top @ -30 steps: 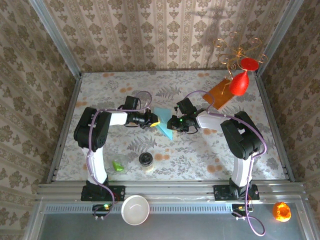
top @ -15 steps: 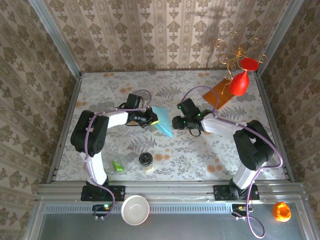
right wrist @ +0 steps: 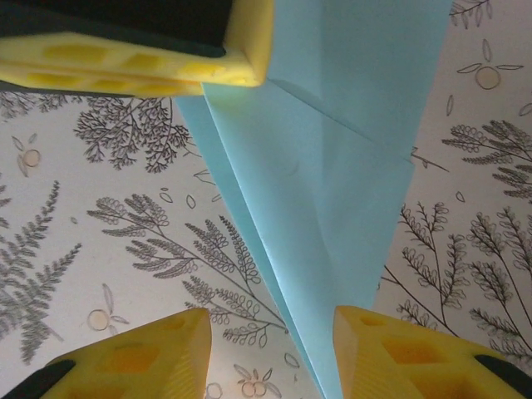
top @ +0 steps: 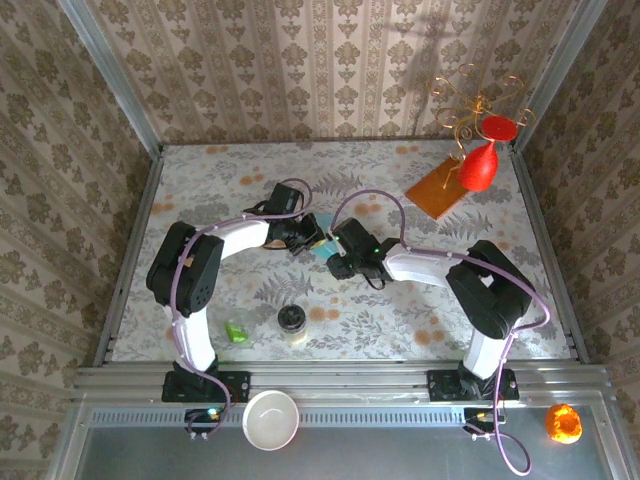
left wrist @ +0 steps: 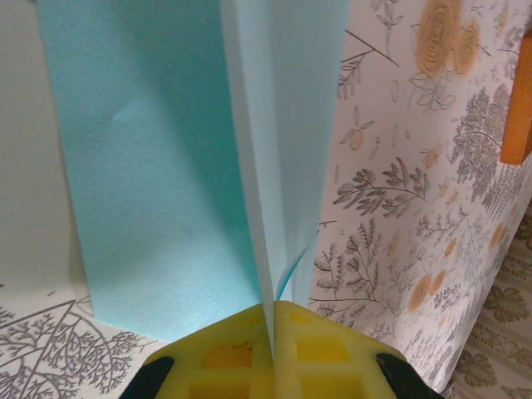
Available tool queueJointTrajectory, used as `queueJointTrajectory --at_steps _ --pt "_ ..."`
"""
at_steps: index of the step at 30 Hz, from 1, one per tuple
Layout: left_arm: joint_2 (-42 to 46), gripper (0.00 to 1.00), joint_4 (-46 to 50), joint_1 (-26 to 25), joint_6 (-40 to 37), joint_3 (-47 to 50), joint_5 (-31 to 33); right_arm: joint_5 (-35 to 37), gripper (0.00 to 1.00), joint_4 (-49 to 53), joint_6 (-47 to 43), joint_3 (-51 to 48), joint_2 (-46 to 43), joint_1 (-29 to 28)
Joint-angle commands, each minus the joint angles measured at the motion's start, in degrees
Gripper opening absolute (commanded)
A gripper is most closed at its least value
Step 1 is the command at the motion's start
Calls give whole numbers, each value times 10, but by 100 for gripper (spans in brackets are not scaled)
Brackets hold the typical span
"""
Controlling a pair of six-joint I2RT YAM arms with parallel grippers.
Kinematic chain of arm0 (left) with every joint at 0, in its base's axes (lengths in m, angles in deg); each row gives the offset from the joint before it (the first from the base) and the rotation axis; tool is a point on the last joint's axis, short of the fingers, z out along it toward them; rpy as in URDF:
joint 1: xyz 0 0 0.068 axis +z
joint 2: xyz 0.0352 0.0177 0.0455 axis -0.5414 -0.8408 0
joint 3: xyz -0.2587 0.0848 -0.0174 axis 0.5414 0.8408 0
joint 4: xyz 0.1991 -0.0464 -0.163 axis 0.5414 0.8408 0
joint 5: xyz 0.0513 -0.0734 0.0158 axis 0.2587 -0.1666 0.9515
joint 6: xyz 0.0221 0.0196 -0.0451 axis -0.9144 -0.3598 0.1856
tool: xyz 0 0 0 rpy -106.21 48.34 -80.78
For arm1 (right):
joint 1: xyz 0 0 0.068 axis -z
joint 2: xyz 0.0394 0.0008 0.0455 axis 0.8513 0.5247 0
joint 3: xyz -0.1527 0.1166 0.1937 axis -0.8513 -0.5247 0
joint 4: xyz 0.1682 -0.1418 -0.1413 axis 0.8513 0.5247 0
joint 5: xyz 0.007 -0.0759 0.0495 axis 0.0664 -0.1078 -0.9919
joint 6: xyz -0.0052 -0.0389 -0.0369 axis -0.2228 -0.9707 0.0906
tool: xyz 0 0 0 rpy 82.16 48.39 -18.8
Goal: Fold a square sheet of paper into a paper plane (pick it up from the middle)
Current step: Fourth fold the wing at the center of the table.
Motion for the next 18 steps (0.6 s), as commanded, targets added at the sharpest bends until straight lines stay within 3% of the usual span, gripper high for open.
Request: queueJointTrajectory --at_steps 1,18 --pt "10 6 22 -5 39 -6 18 0 43 -51 -34 -10 19 2" --pt "8 6 40 -5 59 -21 5 38 41 -131 -64 -38 45 6"
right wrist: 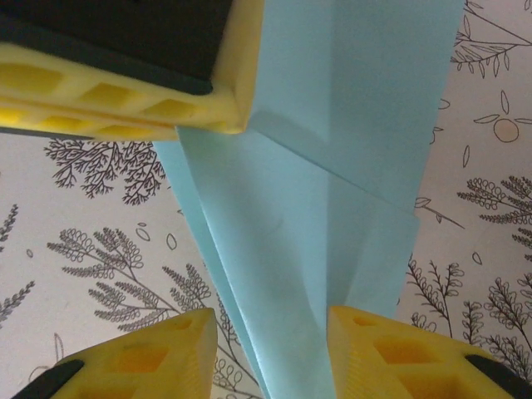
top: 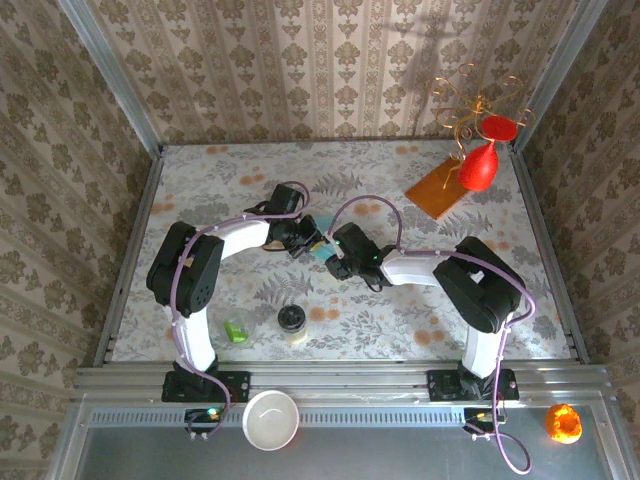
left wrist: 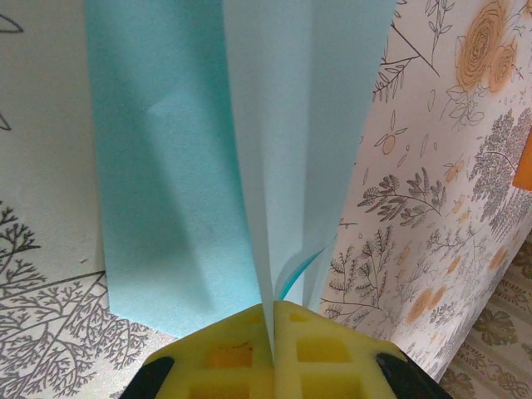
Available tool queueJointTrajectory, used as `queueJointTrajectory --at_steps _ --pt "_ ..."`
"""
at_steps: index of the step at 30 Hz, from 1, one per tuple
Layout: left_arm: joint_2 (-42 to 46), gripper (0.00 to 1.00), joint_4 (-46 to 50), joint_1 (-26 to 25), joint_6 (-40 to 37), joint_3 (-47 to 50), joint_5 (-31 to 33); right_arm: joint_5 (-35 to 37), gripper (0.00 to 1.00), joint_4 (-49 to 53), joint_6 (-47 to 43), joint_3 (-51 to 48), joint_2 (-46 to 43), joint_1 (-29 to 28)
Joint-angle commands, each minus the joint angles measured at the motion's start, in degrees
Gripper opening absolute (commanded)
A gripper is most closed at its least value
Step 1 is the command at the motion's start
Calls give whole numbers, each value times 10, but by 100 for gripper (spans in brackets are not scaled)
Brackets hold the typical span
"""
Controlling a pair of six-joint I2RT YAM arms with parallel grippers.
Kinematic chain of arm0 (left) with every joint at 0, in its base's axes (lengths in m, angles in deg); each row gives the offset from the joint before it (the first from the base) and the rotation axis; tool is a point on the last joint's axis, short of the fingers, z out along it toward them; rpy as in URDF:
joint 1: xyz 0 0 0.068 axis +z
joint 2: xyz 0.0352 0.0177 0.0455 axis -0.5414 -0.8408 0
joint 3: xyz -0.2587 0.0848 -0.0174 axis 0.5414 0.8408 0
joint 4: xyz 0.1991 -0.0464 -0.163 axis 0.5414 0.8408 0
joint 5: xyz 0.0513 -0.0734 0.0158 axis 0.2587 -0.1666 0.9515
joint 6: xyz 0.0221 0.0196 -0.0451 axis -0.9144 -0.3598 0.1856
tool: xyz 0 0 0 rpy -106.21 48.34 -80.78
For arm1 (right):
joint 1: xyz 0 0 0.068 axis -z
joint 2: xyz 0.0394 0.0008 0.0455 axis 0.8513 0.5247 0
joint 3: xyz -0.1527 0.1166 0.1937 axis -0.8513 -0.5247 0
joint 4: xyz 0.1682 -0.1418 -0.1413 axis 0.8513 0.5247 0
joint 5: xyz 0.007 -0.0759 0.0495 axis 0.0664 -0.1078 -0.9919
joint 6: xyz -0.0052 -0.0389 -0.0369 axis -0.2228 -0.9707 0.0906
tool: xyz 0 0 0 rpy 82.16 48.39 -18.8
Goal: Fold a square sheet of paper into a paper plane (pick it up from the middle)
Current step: Fourth fold the wing at the center of the table.
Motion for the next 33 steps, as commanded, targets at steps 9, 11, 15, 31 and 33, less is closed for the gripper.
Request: queueJointTrajectory --at_steps 9,11,15,31,33 --pt "14 6 17 -2 11 -14 -7 28 40 -30 -28 -17 12 4" --pt "15 6 17 -2 13 -13 -8 32 40 -32 -29 -18 12 4" --pt "17 7 19 -2 14 -13 -9 36 40 -38 -34 -20 10 4" --pt "33 24 28 16 10 -13 -9 14 19 -36 -44 -26 1 4" --pt "39 26 34 24 5 -13 -6 8 17 -31 -44 -25 -1 5"
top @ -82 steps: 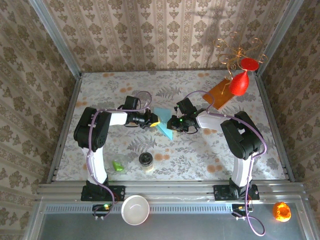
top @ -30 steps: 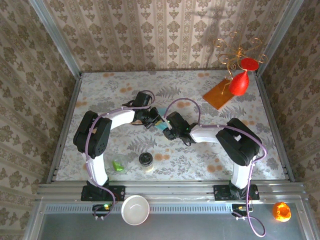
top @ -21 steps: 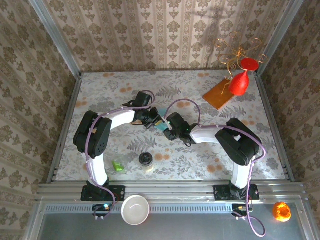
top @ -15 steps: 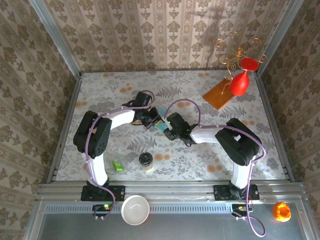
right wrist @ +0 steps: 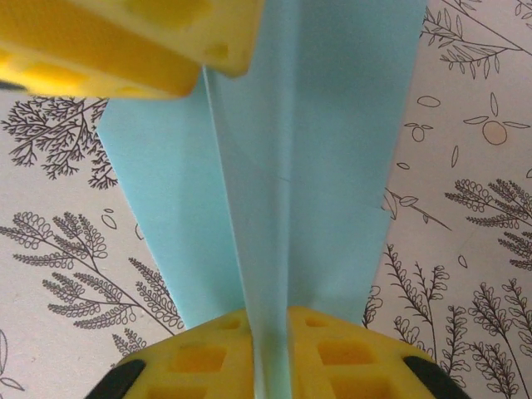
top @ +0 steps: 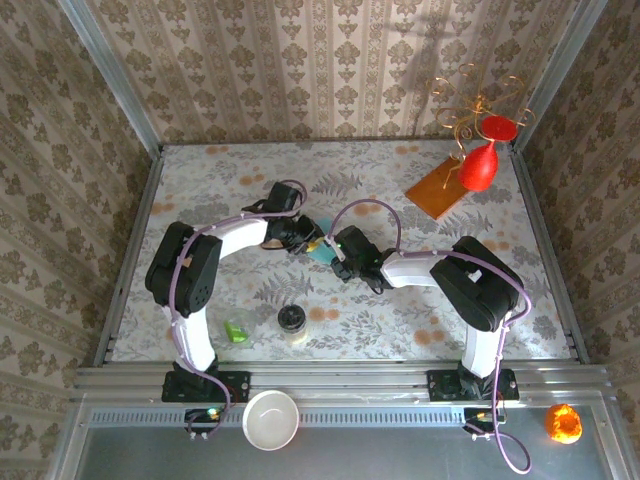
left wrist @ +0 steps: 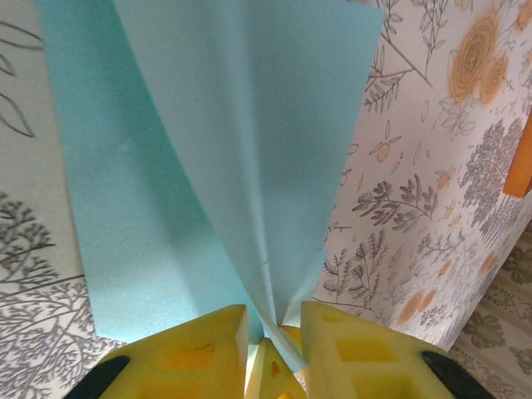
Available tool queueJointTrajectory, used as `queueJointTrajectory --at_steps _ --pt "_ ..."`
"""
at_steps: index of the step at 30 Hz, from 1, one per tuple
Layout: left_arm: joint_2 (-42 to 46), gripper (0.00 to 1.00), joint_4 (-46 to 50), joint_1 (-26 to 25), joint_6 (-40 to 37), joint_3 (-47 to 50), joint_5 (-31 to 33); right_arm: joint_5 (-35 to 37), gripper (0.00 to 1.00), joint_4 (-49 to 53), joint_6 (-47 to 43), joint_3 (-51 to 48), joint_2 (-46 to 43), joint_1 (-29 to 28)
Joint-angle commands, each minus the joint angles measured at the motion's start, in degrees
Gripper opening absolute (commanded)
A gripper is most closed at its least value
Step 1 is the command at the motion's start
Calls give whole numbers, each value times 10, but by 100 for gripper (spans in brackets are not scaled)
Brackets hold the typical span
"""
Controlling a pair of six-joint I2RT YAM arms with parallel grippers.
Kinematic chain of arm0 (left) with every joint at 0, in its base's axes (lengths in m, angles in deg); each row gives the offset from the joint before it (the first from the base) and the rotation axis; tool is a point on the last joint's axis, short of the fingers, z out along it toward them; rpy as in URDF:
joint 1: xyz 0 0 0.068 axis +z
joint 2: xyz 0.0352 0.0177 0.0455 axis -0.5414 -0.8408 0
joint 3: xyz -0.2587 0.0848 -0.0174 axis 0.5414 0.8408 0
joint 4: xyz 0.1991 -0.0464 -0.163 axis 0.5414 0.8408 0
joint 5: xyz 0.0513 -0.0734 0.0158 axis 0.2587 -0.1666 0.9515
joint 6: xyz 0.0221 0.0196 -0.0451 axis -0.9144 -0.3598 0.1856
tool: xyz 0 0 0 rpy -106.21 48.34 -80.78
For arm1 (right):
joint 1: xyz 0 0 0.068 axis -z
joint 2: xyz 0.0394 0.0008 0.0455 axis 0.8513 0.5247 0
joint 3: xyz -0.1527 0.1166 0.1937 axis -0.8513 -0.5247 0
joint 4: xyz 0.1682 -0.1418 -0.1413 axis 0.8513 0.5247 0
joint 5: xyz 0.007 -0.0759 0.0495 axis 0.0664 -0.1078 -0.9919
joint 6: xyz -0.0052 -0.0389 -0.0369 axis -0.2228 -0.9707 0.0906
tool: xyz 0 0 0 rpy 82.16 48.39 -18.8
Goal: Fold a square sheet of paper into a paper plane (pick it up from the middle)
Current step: Fourth fold the wing at the center of the table.
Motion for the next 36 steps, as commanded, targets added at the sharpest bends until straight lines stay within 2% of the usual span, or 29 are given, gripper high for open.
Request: queueJointTrajectory --at_steps 1,7,13,26,34,36 --pt "38 28 28 17 -7 -9 0 -15 15 -1 -3 -6 -8 5" --pt "78 34 36 60 -26 9 15 -80 10 22 12 4 -14 21" --pt "124 37 9 76 -33 61 26 -168 9 43 46 17 -8 46" --pt "121 38 -115 49 -25 144 -19 -321 8 64 116 36 33 100" --pt "73 37 -134 39 -49 123 -47 -354 10 40 142 24 45 118" --pt "58 37 -131 20 -57 114 -52 -354 10 36 144 21 46 120"
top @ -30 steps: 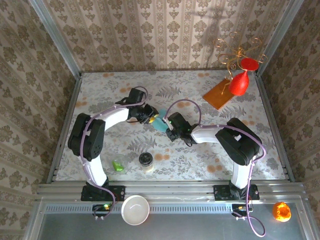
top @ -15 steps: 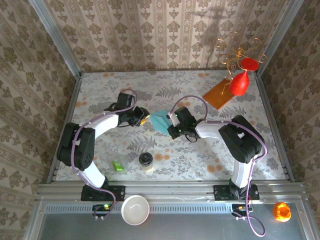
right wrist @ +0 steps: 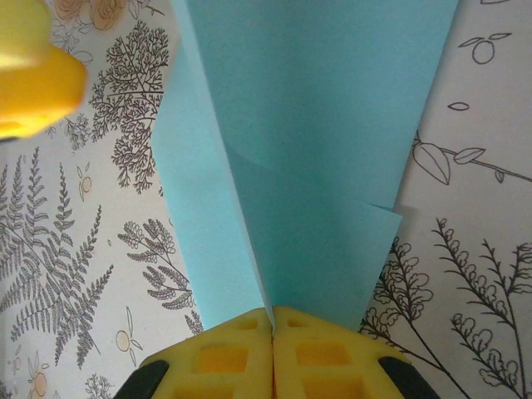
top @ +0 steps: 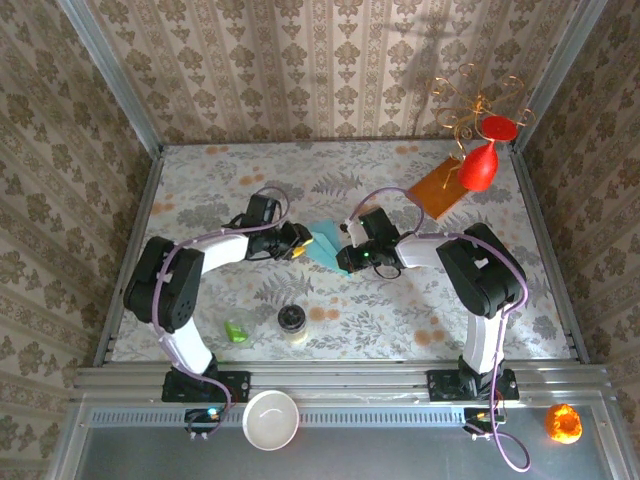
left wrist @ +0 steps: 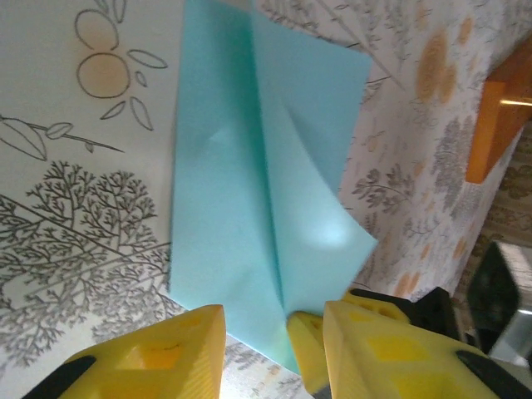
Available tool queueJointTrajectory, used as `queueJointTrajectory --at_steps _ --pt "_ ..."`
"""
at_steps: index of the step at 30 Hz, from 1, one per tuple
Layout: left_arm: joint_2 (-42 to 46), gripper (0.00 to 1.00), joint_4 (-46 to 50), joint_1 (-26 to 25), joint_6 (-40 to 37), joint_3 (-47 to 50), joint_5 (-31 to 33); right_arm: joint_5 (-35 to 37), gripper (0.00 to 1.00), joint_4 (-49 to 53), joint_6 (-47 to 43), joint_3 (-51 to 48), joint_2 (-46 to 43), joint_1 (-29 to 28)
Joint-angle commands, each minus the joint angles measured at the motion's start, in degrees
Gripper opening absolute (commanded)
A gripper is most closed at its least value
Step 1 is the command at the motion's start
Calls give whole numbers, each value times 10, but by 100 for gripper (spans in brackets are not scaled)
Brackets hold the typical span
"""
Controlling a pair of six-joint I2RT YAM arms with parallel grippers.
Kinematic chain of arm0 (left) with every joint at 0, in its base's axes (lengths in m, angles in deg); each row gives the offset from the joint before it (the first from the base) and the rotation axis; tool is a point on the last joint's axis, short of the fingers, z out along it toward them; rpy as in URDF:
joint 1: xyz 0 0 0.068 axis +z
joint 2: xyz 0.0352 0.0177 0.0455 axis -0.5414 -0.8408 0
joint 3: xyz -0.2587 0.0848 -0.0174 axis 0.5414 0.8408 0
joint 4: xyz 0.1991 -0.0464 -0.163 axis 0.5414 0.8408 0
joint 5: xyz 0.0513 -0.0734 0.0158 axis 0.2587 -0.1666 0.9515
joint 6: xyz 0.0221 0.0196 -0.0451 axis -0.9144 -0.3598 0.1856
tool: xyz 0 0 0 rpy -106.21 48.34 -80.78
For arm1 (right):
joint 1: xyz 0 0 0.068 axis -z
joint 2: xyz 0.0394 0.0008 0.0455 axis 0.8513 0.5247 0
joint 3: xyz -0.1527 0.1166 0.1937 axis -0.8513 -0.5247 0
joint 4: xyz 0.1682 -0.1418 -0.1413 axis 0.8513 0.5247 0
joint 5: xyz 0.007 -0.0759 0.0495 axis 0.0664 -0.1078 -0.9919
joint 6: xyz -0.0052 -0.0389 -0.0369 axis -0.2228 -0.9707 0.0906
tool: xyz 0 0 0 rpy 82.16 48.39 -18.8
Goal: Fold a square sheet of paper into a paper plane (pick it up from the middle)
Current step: Fourth fold the wing at the center of the table.
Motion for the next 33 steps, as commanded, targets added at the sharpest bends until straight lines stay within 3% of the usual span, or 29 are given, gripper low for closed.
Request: queueJointTrajectory --at_steps 1,9,33 --pt "-24 38 -9 -16 -30 -27 -24 -22 10 4 17 -7 17 3" --pt "-72 45 18 -31 -66 -78 -29 -19 10 5 17 -6 19 5" --pt "-111 48 98 -40 -84 -102 3 -47 20 12 42 2 13 12"
